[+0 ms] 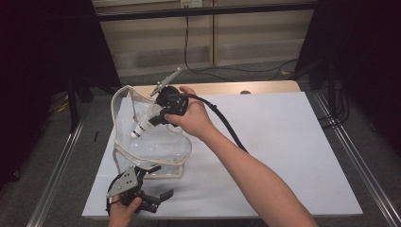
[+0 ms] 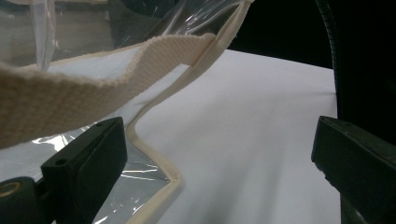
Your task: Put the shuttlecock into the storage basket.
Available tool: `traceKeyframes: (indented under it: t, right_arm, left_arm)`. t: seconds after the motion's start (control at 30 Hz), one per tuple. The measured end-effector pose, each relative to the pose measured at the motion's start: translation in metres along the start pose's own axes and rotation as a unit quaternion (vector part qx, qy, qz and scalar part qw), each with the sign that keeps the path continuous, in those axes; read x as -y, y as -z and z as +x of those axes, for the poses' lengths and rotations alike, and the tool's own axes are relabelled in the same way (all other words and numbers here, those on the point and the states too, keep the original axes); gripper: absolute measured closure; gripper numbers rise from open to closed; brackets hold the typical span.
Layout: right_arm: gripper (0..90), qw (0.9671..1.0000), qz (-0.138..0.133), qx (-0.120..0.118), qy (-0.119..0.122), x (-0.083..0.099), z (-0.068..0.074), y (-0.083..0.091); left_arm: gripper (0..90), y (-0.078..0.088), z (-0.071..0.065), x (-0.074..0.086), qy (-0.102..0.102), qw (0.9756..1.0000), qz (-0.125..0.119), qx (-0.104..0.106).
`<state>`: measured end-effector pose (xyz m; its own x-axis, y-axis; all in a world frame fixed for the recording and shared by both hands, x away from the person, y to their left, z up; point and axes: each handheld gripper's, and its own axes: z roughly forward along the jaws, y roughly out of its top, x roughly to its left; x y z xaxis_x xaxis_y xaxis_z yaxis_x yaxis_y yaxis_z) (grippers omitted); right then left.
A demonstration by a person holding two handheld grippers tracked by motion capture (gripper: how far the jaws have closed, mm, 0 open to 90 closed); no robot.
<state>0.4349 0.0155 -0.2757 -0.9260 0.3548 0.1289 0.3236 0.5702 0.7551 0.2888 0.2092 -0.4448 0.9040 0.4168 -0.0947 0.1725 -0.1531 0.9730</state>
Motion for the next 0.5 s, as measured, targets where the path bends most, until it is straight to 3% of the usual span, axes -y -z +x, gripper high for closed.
traceKeyframes:
  t: [0.5]
  right_arm:
    - [87.5, 1.0000, 0.006, -0.004, 0.002, -0.0010, -0.0012, -0.0081]
  left_arm:
    - [3.7, -0.0002, 0.0001, 0.0002, -0.001, 1.0000, 0.001, -0.001]
